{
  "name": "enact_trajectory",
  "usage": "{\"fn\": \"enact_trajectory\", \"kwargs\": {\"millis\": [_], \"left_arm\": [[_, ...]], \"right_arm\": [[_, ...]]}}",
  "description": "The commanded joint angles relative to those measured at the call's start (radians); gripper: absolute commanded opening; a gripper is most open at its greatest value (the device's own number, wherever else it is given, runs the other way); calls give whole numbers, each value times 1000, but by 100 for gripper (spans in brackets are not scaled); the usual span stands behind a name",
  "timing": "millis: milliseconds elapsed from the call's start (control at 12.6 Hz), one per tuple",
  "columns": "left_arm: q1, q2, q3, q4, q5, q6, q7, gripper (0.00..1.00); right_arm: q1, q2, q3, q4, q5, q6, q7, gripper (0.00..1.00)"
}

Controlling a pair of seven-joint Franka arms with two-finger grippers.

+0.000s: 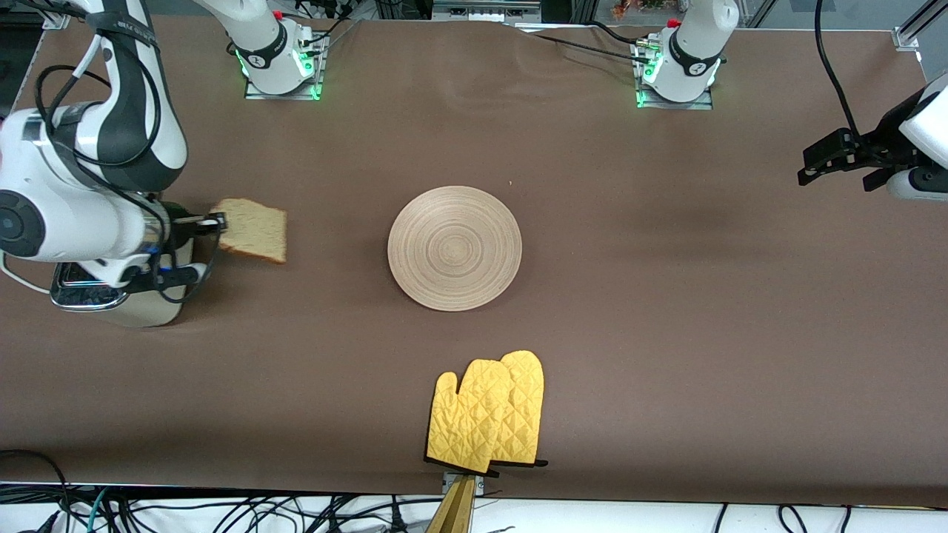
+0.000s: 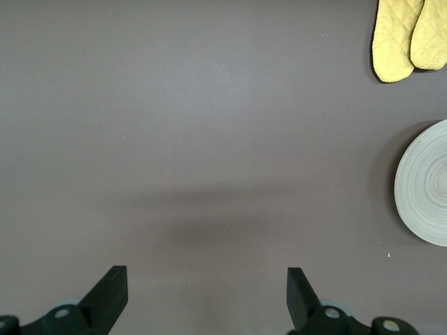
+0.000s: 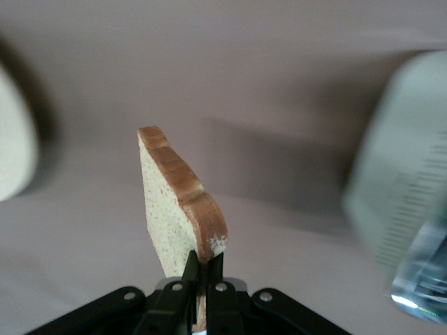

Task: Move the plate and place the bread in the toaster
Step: 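Lift the bread with the right gripper and carry it over the toaster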

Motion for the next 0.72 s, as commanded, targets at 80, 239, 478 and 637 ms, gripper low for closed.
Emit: {"fn": "enact_trajectory", "kwargs": {"millis": [80, 239, 478, 637], "left_arm": [[1, 9, -3, 28, 17, -23, -3, 100], [1, 7, -3, 28, 17, -23, -3, 100], [4, 9, -3, 28, 17, -23, -2, 100], [3, 9, -1, 28, 17, -23, -3, 100]], "right_arm": [[4, 9, -63, 102, -178, -50, -14, 0], [4, 9, -76, 140, -321, -73, -73, 0], [-6, 21, -102, 156, -436, -88, -109, 0], [-6, 35, -136, 156, -453, -88, -112, 0]]}}
